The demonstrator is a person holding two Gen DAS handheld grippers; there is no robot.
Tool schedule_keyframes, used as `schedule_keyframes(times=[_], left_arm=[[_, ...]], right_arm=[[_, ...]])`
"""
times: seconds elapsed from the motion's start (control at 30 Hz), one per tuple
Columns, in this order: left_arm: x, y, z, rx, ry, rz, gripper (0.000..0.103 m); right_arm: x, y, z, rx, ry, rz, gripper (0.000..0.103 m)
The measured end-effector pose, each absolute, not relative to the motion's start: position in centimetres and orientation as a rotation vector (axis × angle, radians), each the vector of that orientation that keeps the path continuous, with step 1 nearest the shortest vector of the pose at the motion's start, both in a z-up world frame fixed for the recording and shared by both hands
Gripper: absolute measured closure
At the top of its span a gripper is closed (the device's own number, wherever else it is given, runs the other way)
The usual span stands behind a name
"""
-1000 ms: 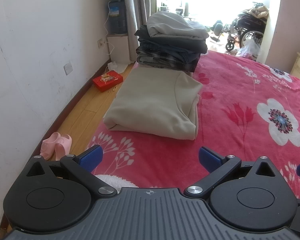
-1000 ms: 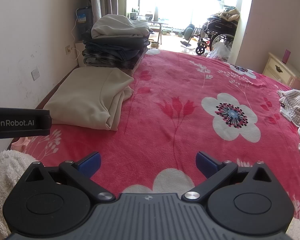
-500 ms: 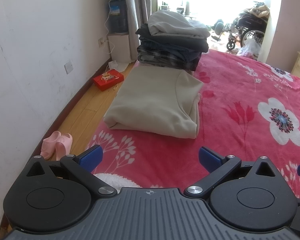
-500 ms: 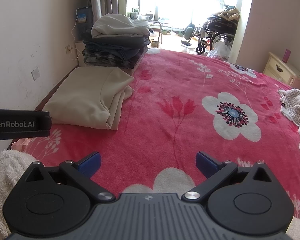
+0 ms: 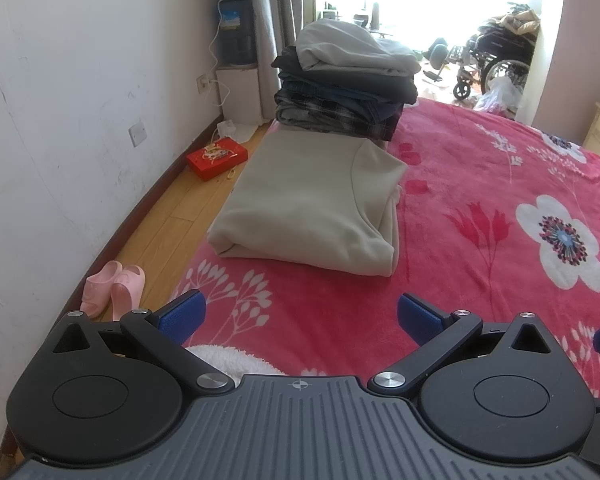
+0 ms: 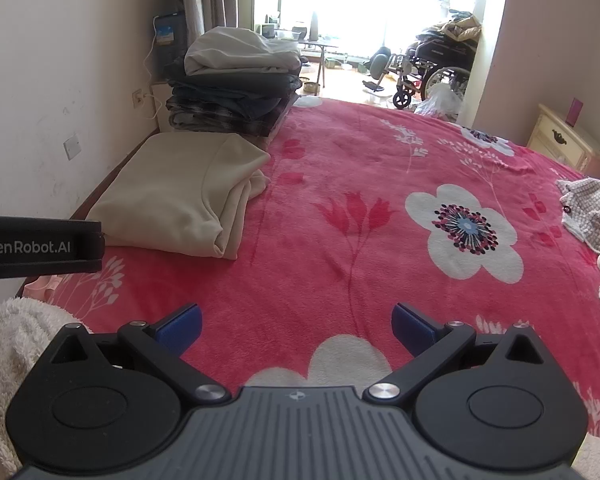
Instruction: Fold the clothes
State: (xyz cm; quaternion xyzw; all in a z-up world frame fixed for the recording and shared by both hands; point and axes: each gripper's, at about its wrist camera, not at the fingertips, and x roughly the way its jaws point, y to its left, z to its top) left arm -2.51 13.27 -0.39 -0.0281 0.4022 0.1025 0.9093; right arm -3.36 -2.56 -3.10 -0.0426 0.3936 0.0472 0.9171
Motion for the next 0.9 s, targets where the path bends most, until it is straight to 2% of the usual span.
schedule_keyframes(times=[0.9], left_arm=[[-2.4,13.49,-0.48,-0.062,0.834,0.212,0.0]], right_arm=[[-3.38,-2.56,-3.07,-0.087,0.811,0.101,0.0]])
